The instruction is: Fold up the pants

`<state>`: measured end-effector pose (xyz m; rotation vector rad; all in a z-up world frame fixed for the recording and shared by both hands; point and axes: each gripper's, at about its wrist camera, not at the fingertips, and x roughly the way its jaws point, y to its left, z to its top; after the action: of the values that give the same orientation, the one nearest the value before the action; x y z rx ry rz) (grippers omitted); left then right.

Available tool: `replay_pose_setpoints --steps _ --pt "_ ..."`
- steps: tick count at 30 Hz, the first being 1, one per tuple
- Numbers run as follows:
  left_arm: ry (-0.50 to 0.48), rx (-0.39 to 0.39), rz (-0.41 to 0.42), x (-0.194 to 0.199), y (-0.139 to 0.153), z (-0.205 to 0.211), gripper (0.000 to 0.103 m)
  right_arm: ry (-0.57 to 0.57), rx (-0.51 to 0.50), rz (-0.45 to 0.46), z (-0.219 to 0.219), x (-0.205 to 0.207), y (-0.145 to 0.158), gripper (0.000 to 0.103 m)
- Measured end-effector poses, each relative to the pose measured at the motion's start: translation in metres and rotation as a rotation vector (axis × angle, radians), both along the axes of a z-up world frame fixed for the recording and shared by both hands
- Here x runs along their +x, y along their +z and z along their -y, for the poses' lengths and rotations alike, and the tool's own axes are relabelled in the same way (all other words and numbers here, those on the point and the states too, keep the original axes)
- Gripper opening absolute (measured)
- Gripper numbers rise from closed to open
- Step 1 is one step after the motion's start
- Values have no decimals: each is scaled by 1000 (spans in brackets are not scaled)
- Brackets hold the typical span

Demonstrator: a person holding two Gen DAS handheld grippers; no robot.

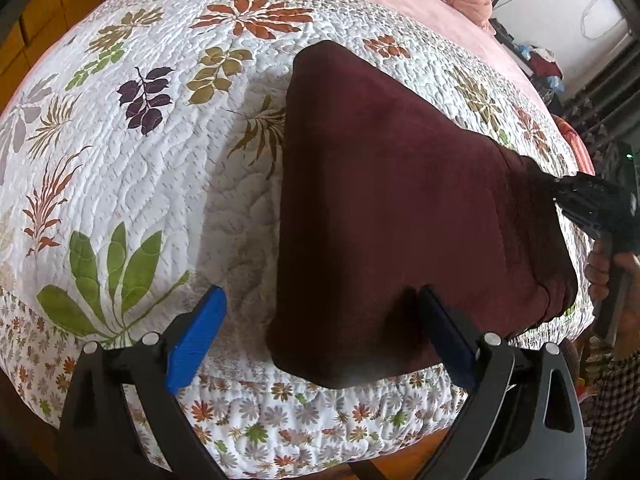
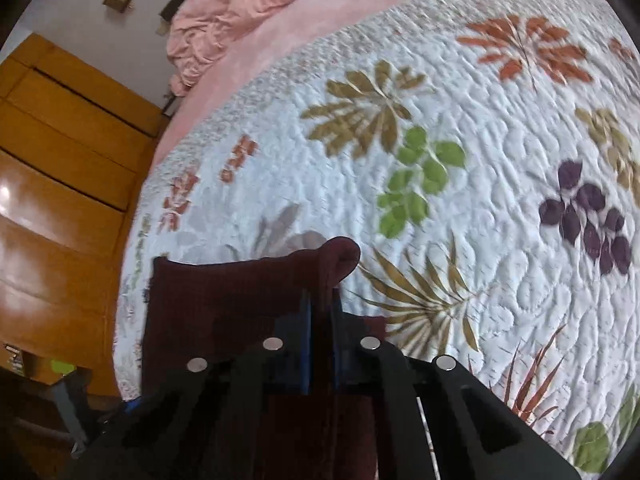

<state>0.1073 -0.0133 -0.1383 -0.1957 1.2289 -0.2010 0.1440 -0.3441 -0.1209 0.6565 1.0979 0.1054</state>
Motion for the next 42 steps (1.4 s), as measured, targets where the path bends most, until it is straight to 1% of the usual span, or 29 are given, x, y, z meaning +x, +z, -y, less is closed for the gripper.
replay_pose_setpoints --steps 1,2,3,4,5,7,9,10,12,13,16,18,21,22,24,26,27,29,34,37,39,42 --pt "-1 4 1 0 0 1 96 2 -1 -6 0 0 -3 11" --pt "0 7 0 -1 -1 1 96 0 -13 -4 -1 -2 -3 18" --pt "2 9 0 -1 -1 1 96 5 -21 5 -2 -4 0 22" --pt "3 8 -1 -1 -1 1 96 11 -24 10 -3 -7 2 32" --pt "4 6 -1 -1 -1 0 96 18 -6 21 -3 -12 7 41" --pt "10 -3 -3 -1 -1 -1 96 28 39 61 -2 -27 17 41" --pt "20 -10 -5 -2 -2 -2 96 33 47 76 -5 -45 26 48" --pt "23 -12 -4 -4 -2 -2 96 38 50 86 -7 -55 29 49" --pt "26 -19 -3 -6 -2 -3 96 44 58 90 -12 -80 34 59" --pt "28 -23 -2 -6 -2 -4 96 41 65 88 -14 -90 33 60" --pt "38 -34 -2 -9 -1 -6 96 24 130 64 -20 -121 22 60" --pt "44 -37 1 -11 -1 -6 96 21 138 50 -25 -129 16 60" --pt "49 -36 8 -15 -1 -6 96 50 143 43 -36 -129 11 61" --pt "51 -35 10 -16 0 -6 96 54 134 43 -39 -128 11 61" --pt "55 -37 14 -18 0 -7 96 79 84 46 -48 -123 14 63" --pt "58 -45 12 -20 -1 -9 96 80 76 33 -51 -117 12 63" --pt "61 -49 9 -20 -1 -9 96 76 77 27 -51 -114 10 61" --pt "65 -51 7 -20 -1 -9 96 71 63 21 -52 -111 6 51" --pt "55 -45 13 -22 2 -9 97 91 59 79 -53 -116 16 33" --pt "55 -46 15 -22 3 -8 97 88 32 109 -53 -120 33 27" --pt "46 -41 24 -23 7 -8 97 82 7 113 -50 -120 38 26" --pt "39 -39 36 -24 11 -6 97 62 1 87 -42 -122 33 24"
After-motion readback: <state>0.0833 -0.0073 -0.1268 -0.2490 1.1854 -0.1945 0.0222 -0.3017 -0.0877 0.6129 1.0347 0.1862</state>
